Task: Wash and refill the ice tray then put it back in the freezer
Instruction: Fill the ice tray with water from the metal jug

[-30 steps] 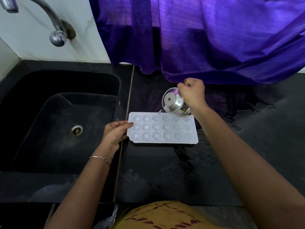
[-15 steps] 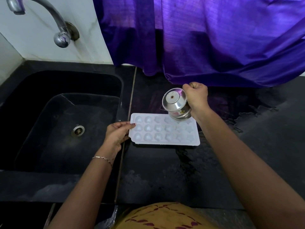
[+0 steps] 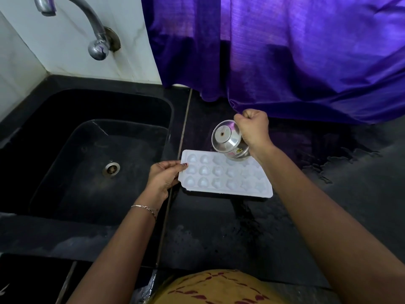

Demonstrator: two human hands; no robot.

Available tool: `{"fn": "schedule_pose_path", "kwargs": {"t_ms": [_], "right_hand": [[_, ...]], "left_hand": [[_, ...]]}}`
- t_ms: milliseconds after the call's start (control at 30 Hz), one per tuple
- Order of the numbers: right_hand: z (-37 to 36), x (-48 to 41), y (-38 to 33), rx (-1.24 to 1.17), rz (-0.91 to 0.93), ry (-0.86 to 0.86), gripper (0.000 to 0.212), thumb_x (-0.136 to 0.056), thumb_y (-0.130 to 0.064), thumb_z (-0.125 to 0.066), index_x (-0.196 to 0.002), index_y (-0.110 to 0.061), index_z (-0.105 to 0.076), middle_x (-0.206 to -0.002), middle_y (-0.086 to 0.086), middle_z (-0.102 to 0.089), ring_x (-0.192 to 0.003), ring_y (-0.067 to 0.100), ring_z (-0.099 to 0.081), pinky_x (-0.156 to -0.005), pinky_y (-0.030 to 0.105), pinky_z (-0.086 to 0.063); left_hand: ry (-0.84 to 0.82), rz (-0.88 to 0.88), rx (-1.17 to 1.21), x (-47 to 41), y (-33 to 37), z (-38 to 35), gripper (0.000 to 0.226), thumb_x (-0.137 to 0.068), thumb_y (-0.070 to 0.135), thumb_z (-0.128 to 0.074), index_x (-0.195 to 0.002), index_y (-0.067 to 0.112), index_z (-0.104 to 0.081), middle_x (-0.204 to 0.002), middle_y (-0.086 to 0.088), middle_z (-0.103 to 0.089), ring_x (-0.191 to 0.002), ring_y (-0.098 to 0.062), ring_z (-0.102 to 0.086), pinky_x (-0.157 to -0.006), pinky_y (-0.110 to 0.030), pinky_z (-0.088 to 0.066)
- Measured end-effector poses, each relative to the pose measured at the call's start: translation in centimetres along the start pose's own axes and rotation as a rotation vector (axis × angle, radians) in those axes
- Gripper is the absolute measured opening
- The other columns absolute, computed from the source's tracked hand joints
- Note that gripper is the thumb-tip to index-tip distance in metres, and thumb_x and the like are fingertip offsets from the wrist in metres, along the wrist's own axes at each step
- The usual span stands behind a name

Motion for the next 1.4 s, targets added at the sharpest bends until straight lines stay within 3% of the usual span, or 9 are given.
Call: {"fn": "schedule_pose_path", "kwargs": {"t_ms": [367,733,967,1100,1400], "right_hand": [[-0.3,-0.1,-0.5,0.086,0.04,-0.021,0.041,-0.077,-0.006,-0.06,-0.049,-0.019,-0.032,-0.049,-0.003,-0.032,-0.053,0.015,-0.033,-0.056,0.032,-0.035],[0.0,-0.3,-0.9,0.126,0.065,-0.014,0.042,-0.077,-0.007,-0.06,-0.05,-0.019,-0.031,-0.049,-0.004,-0.03,-0.052,0.011,-0.03,-0.056,0.031,-0.034],[-0.2,-0.4,-0.7,0.102,0.06,-0.024,0.041,-0.076,-0.008,-0.06,-0.05,-0.02,-0.031,-0.05,-0.003,-0.031,-0.056,0.019,-0.033,-0.056,0.033,-0.034],[-0.1,-0.4,-0.3,0.044,0.017,-0.019,0.045,-0.077,-0.005,-0.059,-0.047,-0.021,-0.028,-0.041,-0.013,-0.027,-0.048,0.01,-0.028,-0.054,0.031,-0.032],[-1.7,-0.3,0.5,-0.116,-0.125,-0.051,0.04,-0.08,-0.006,-0.058,-0.053,-0.02,-0.032,-0.053,-0.002,-0.032,-0.052,0.01,-0.031,-0.057,0.03,-0.035]], "left_hand": [[-0.041,0.021,0.013,-0.1,-0.2,-0.2,0.017,-0.083,0.009,-0.072,-0.099,0.002,-0.07,-0.09,-0.011,-0.072,-0.064,-0.009,-0.07,-0.054,-0.02,-0.055],[-0.014,-0.002,0.018,-0.3,-0.2,0.2,0.006,-0.087,0.006,-0.067,-0.09,0.003,-0.07,-0.072,-0.002,-0.073,-0.06,-0.009,-0.07,-0.051,-0.02,-0.053],[-0.001,-0.007,0.015,-0.3,-0.2,0.2,0.007,-0.087,0.006,-0.067,-0.092,0.002,-0.07,-0.081,-0.007,-0.072,-0.06,-0.009,-0.07,-0.051,-0.02,-0.053],[-0.009,-0.005,0.017,-0.2,-0.1,0.2,0.006,-0.087,0.006,-0.067,-0.092,0.004,-0.07,-0.077,-0.004,-0.073,-0.061,-0.008,-0.07,-0.051,-0.019,-0.053],[-0.008,0.001,0.02,-0.2,-0.1,0.3,0.006,-0.087,0.005,-0.067,-0.091,0.004,-0.07,-0.079,-0.005,-0.073,-0.063,-0.009,-0.07,-0.052,-0.02,-0.053]]}}
Point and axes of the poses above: each hand's wrist, its own x-axis away from the middle knuckle, its own z-axis out of the back of the hand, y = z × x, the point moved 9 cm from there along -x, towards the middle knuckle
